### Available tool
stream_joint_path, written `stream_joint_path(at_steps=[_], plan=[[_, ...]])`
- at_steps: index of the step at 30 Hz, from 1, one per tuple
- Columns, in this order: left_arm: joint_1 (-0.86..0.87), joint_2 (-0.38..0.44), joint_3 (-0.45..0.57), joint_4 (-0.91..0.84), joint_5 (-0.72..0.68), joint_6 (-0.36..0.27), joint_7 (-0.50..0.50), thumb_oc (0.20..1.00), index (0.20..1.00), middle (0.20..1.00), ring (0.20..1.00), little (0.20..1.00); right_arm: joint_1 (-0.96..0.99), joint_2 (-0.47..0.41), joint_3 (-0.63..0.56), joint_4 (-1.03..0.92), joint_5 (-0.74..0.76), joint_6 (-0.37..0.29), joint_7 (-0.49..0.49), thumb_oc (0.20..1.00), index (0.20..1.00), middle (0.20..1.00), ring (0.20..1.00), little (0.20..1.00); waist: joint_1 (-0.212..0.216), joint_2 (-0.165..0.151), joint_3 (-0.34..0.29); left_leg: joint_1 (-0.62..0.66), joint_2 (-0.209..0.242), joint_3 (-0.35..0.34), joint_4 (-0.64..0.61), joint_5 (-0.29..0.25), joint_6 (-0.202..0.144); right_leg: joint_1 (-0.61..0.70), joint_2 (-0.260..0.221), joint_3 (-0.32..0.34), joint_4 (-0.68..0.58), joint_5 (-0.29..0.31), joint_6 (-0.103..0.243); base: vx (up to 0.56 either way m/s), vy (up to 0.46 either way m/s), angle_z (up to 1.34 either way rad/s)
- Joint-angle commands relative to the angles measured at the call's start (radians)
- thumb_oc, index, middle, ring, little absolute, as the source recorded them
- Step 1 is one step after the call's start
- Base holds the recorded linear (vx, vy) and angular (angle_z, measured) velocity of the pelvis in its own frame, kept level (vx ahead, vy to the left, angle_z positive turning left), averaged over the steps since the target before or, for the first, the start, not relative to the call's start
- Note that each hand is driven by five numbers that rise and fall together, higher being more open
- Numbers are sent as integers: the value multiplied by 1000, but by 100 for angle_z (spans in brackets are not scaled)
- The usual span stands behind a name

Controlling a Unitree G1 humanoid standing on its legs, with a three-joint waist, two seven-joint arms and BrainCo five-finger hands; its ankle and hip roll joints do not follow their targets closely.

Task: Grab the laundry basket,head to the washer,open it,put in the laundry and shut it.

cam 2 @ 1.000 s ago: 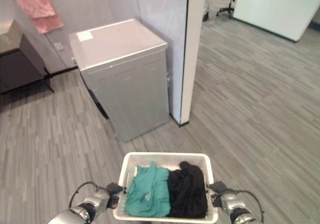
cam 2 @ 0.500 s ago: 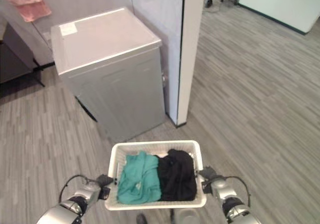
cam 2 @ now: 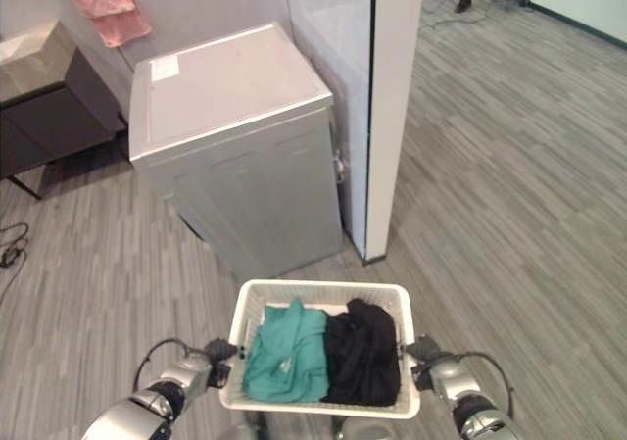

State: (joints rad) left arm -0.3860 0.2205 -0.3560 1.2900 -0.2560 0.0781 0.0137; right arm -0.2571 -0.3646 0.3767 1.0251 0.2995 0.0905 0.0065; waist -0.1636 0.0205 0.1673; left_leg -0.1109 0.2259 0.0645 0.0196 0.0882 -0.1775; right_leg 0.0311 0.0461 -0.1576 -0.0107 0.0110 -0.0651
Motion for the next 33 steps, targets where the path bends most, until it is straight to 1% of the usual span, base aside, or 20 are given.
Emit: stream_joint_path(at_steps=[1,2,5,6,8,11,13,14,15,17,18,20,21,22,24,26,27,30,31,33], plan=[[-46,56,2,13,-5,-26,33,200,200,200,200,200,-23,-38,-26,-24,4,-43,11,200,200,200,200,200,9,0,-12,-31,17,19,41,98,63,8,-140,163,113,-68,143,249,459,-21],[-47,55,-2,13,-3,-27,31,200,200,200,200,200,-26,-38,-24,-26,2,-41,14,200,200,200,200,200,11,4,-9,-17,-4,-6,58,70,64,12,-150,180,119,-73,149,222,386,-7],[-40,51,-6,14,8,-28,29,200,200,200,200,200,-20,-38,-42,-32,-7,-34,22,200,200,200,200,200,3,25,-26,-12,-69,11,99,-1,66,40,-213,199,101,-50,180,234,425,-27],[-39,52,-10,8,12,-30,27,200,200,200,200,200,-21,-36,-46,-35,-12,-35,20,200,200,200,200,200,7,28,-26,-23,-99,11,128,-26,79,38,-238,207,103,-35,191,197,424,-19],[-37,57,-14,-6,12,-32,24,200,200,200,200,200,-25,-32,-50,-41,-23,-35,22,200,200,200,200,200,12,26,-24,-32,-135,43,148,-58,104,24,-278,222,120,19,200,155,386,-3],[-33,68,-9,-20,14,-36,24,200,200,200,200,200,-50,-17,-45,-54,-39,-32,16,200,200,200,200,200,22,28,-6,-17,-174,103,133,-81,136,-35,-332,231,143,144,209,71,374,-34],[-31,82,5,-17,16,-37,29,200,200,200,200,200,-66,-2,-40,-73,-38,-34,14,200,200,200,200,200,39,32,9,0,-178,153,96,-82,143,-85,-354,159,153,180,211,5,340,-63],[-28,93,18,-15,19,-37,31,200,200,200,200,200,-72,12,-35,-79,-35,-36,16,200,200,200,200,200,50,33,22,13,-174,184,78,-83,145,-99,-359,69,158,167,207,-9,343,-72],[-24,98,23,-14,21,-36,33,200,200,200,200,200,-77,19,-27,-74,-39,-38,18,200,200,200,200,200,54,33,25,18,-178,203,63,-81,145,-100,-337,12,159,139,207,6,313,-99],[-18,109,36,-5,21,-34,28,200,200,200,200,200,-83,25,-11,-67,-33,-39,26,200,200,200,200,200,48,30,22,44,-189,225,18,-69,151,-125,-245,22,180,74,197,77,289,-87],[-12,114,46,3,19,-33,27,200,200,200,200,200,-86,34,0,-63,-32,-40,28,200,200,200,200,200,51,25,22,60,-195,244,-2,-64,154,-134,-195,-6,189,42,185,92,241,-36],[-9,124,61,15,23,-32,24,200,200,200,200,200,-85,41,17,-65,-29,-46,29,200,200,200,200,200,55,10,18,80,-213,270,-29,-63,154,-131,-123,-56,163,11,168,58,143,-20],[-9,124,61,15,24,-32,24,200,200,200,200,200,-85,42,17,-65,-29,-46,29,200,200,200,200,200,55,10,19,81,-213,270,-30,-63,154,-130,-123,-56,163,11,168,148,144,-19],[-12,132,72,25,26,-29,22,200,200,200,200,200,-78,46,26,-72,-23,-51,29,200,200,200,200,200,56,-5,17,113,-231,284,-34,-97,149,-137,-62,-98,142,-14,167,126,96,-23],[-13,130,77,29,29,-28,20,200,200,200,200,200,-74,41,25,-76,-16,-53,30,200,200,200,200,200,51,-7,16,122,-236,289,-25,-109,148,-138,-47,-102,122,-15,156,136,76,-43],[-11,118,80,28,36,-30,18,200,200,200,200,200,-61,34,23,-86,-5,-52,32,200,200,200,200,200,43,-5,13,127,-234,291,8,-127,145,-115,-52,-97,89,-18,140,178,25,-26],[-1,98,87,22,29,-30,13,200,200,200,200,200,-48,18,16,-87,7,-55,30,200,200,200,200,200,36,-5,10,104,-229,301,121,-145,126,-75,-32,-46,46,-10,116,168,0,3],[1,91,86,19,26,-31,12,200,200,200,200,200,-44,10,11,-91,5,-55,25,200,200,200,200,200,35,-7,12,88,-217,302,194,-146,116,-58,-32,-36,33,-7,111,104,-54,-9],[3,78,84,1,18,-33,11,200,200,200,200,200,-32,-6,4,-114,2,-54,19,200,200,200,200,200,37,-28,24,12,-182,316,391,-78,80,-41,-44,-19,14,15,89,27,-110,-26],[-1,75,80,-10,9,-32,13,200,200,200,200,200,-30,-21,0,-130,-6,-54,14,200,200,200,200,200,45,-34,36,-44,-167,282,505,-48,47,-23,-49,-7,5,10,78,45,-64,-14]])
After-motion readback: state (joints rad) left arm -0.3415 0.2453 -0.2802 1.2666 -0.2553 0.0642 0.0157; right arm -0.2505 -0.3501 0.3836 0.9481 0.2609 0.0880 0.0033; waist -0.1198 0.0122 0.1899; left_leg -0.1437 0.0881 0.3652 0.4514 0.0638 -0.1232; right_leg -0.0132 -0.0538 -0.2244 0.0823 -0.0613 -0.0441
